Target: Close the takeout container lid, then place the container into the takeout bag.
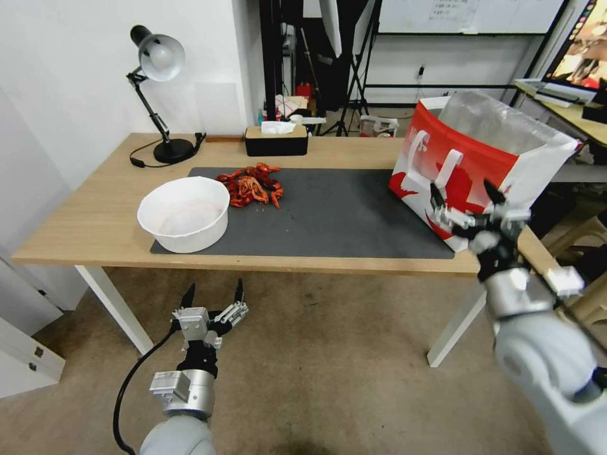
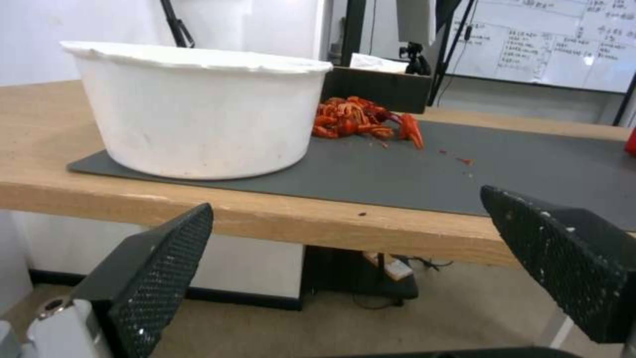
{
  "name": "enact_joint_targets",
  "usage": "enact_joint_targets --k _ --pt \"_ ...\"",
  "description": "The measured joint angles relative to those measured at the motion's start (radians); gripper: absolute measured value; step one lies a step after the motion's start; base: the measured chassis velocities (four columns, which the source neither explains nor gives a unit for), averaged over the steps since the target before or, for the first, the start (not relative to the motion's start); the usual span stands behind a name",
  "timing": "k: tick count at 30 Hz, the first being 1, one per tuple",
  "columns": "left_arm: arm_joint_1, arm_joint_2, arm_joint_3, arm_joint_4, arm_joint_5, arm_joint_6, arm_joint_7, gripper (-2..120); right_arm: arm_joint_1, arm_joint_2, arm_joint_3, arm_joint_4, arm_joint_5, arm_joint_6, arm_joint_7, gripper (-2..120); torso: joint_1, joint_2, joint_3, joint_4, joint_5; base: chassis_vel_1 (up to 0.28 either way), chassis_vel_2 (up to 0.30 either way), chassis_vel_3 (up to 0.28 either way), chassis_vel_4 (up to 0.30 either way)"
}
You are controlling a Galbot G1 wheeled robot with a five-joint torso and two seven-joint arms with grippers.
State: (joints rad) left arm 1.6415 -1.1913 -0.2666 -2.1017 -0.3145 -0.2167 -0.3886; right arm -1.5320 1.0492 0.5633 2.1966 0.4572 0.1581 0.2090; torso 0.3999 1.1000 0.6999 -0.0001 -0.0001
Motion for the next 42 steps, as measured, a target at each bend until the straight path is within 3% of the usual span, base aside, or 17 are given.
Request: enact_joint_targets --k 11,19,42 --pt "0.002 -0.006 0.006 0.014 0.015 -0.013 0.004 100 -0.116 0.074 -0.01 -0.044 -0.086 0.099 -0.02 100 0.0 0.0 0.0 0.0002 0.0 0.0 0.0 0.0 0.0" --pt "0.003 -0.025 0.018 0.043 0.027 -0.034 0.011 100 -0.169 0.143 -0.025 -0.173 -0.134 0.198 -0.068 100 0.0 0.0 0.0 0.0001 0.0004 0.0 0.0 0.0 0.0" --pt "0.003 -0.032 0.018 0.049 0.038 -0.034 0.013 100 -0.164 0.145 -0.027 -0.191 -0.115 0.21 -0.088 100 0.0 0.0 0.0 0.0001 0.0001 0.0 0.0 0.0 0.0"
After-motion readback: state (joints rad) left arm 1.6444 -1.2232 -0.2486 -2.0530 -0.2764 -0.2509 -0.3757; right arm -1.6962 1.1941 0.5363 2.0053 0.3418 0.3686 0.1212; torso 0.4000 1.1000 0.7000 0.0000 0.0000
